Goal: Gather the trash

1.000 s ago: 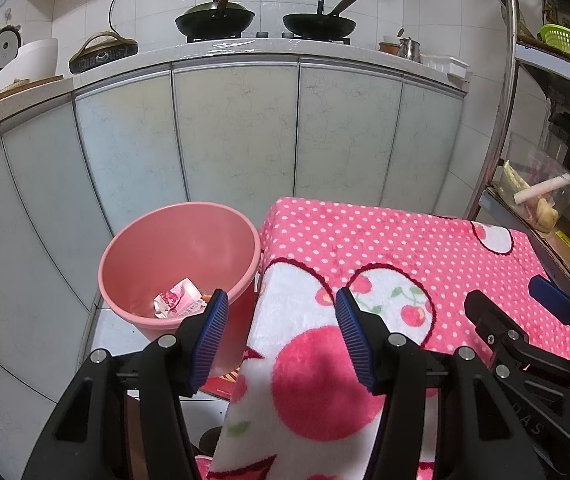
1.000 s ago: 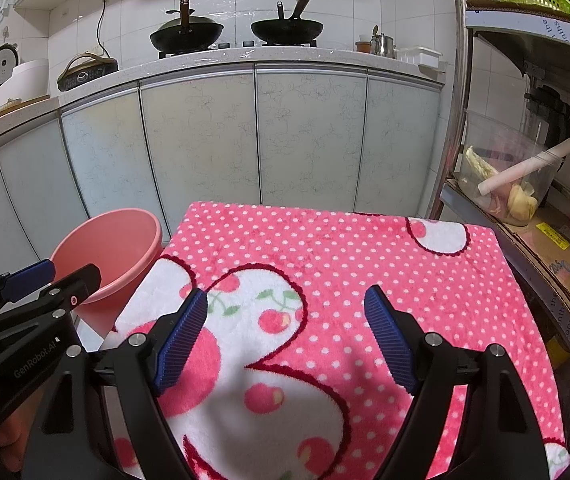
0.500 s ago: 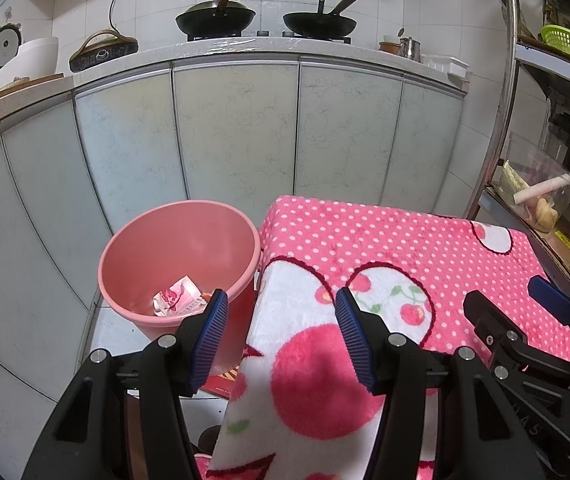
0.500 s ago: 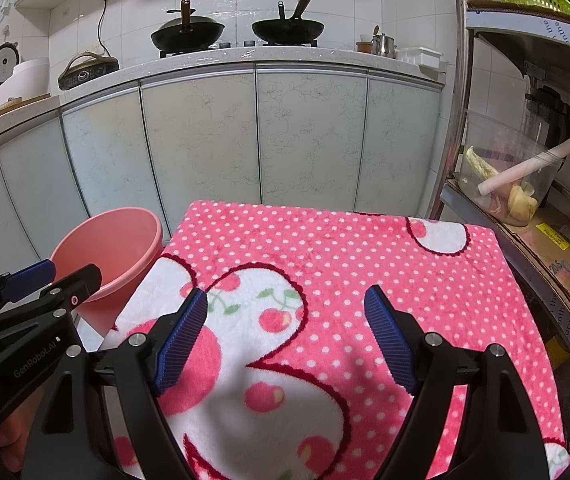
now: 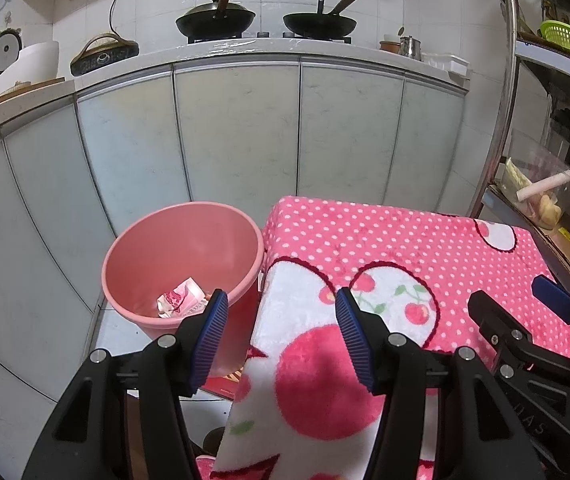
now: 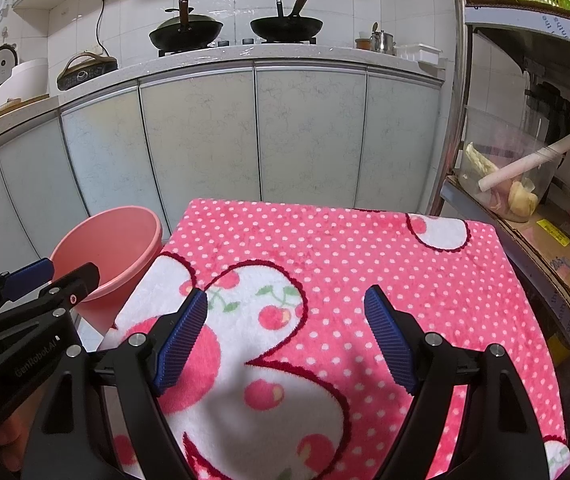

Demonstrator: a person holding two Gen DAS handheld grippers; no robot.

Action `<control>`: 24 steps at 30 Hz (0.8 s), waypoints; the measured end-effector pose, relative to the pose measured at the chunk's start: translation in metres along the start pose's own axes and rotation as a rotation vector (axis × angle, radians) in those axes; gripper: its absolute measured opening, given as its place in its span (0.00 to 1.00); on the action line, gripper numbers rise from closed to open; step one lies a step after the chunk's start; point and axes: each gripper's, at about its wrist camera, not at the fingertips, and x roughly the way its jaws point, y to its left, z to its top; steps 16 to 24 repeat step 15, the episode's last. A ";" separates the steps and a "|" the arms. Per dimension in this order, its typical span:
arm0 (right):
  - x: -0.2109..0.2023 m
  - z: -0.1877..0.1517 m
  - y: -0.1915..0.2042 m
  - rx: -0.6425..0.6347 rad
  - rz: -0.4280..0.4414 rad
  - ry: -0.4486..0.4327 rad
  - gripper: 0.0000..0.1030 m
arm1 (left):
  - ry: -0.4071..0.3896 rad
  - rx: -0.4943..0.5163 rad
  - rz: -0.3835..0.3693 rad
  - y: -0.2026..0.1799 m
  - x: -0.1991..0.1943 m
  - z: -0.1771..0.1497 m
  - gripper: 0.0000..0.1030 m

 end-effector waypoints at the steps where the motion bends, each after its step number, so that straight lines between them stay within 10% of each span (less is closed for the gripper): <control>1: 0.000 0.000 0.000 0.000 0.000 0.000 0.79 | 0.002 0.001 -0.002 0.000 0.000 0.000 0.54; 24: 0.001 -0.001 -0.001 -0.001 0.002 0.004 0.79 | 0.026 -0.021 0.005 0.003 0.006 0.000 0.54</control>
